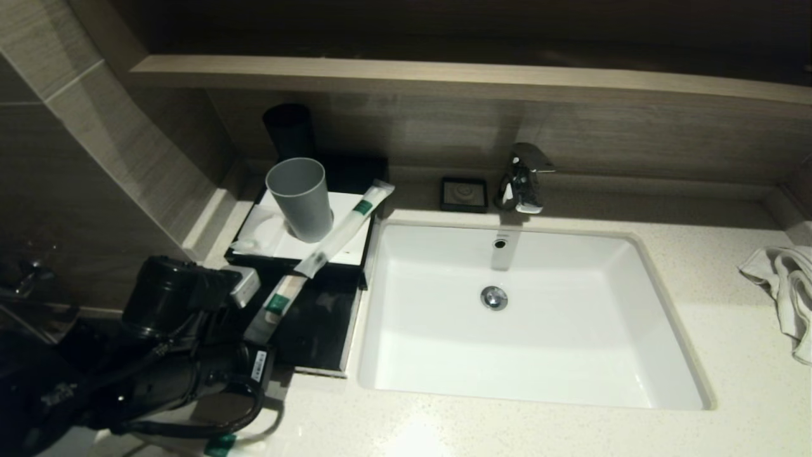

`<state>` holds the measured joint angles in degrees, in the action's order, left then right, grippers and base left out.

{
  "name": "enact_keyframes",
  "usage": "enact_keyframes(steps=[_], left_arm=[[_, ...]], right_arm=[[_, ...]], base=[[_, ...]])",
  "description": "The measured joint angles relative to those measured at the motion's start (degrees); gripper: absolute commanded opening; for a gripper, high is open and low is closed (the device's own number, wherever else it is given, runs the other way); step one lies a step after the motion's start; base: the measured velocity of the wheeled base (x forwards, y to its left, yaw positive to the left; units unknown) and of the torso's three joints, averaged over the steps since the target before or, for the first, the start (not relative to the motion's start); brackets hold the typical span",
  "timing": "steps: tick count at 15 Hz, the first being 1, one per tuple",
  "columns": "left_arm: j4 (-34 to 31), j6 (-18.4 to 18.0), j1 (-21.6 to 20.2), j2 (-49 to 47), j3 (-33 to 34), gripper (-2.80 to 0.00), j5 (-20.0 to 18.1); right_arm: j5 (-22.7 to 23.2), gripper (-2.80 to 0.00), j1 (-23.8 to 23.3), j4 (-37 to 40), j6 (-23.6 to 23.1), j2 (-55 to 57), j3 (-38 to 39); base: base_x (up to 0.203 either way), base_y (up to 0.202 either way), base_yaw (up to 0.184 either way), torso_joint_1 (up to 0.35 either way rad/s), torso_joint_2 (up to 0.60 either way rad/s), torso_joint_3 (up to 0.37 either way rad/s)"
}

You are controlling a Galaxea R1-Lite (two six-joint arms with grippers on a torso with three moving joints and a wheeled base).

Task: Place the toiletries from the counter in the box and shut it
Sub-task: Open the drawer

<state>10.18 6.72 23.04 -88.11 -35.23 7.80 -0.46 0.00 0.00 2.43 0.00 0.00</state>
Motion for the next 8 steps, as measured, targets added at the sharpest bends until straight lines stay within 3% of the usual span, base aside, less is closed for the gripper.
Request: enact_keyframes(steps=[8], left_arm=[[-0.3, 0.0, 0.5, 1.5, 2.0, -2.8, 0.0]], right_arm=[[0.0, -2.8, 0.0, 0.0, 0.0, 0.0, 0.0]], base=[[0.0, 0.0, 0.0, 0.0, 0.0, 0.0]])
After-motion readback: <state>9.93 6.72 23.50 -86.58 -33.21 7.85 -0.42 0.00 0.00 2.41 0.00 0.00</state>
